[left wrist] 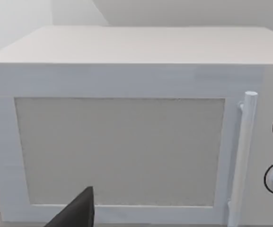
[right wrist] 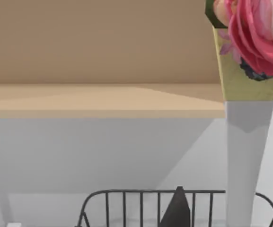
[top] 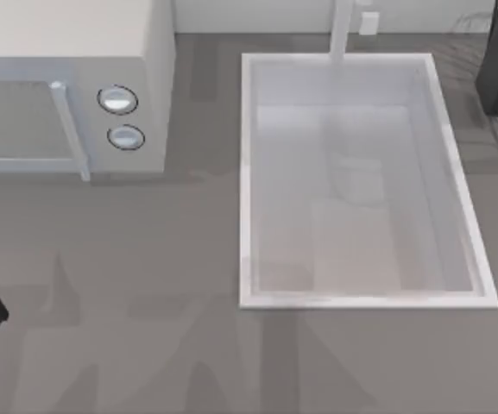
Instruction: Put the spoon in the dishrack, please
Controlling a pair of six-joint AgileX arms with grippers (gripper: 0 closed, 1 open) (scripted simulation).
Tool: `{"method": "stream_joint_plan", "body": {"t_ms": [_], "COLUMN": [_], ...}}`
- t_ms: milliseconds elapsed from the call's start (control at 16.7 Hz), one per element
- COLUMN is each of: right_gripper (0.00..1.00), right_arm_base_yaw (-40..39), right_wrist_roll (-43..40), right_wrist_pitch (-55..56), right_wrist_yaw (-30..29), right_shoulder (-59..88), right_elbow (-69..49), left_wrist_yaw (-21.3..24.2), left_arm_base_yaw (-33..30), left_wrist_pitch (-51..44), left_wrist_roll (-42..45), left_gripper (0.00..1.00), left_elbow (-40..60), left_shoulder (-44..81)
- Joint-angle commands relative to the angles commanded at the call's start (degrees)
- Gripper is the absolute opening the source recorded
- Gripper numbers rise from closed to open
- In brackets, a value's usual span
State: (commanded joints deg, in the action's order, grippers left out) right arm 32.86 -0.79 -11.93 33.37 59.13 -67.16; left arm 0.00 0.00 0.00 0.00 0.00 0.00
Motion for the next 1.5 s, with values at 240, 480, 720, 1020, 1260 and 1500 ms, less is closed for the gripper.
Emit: {"method": "stream_joint_plan", "body": {"t_ms": [240, 480, 720, 1020, 1260, 1500], "right_gripper": [0.00, 0.00, 0.00, 0.00, 0.00, 0.00], "right_arm_base_yaw": [3.42, 3.16, 1.04, -4.63, -10.24, -14.52], "right_wrist_roll": [1.73, 1.73, 1.91, 1.81, 1.63, 1.69], "right_wrist_pitch": [3.49, 3.50, 9.74, 29.46, 47.38, 57.62], "right_wrist_yaw": [1.92, 1.81, -0.10, -6.34, -12.32, -16.73], "right_shoulder": [-2.43, -2.12, 4.07, 20.75, 34.15, 42.56], "right_elbow": [1.47, 1.25, 1.65, 4.22, 7.64, 10.54], "left_wrist_yaw": [0.00, 0.00, 0.00, 0.00, 0.00, 0.00], "left_arm_base_yaw": [0.00, 0.00, 0.00, 0.00, 0.00, 0.00], "left_wrist_pitch": [0.00, 0.00, 0.00, 0.00, 0.00, 0.00], "left_wrist_roll": [0.00, 0.00, 0.00, 0.00, 0.00, 0.00], "left_gripper": [1.00, 1.00, 1.00, 1.00, 1.00, 1.00], "left_elbow": [0.00, 0.00, 0.00, 0.00, 0.00, 0.00], "left_shoulder": [0.00, 0.00, 0.00, 0.00, 0.00, 0.00]}}
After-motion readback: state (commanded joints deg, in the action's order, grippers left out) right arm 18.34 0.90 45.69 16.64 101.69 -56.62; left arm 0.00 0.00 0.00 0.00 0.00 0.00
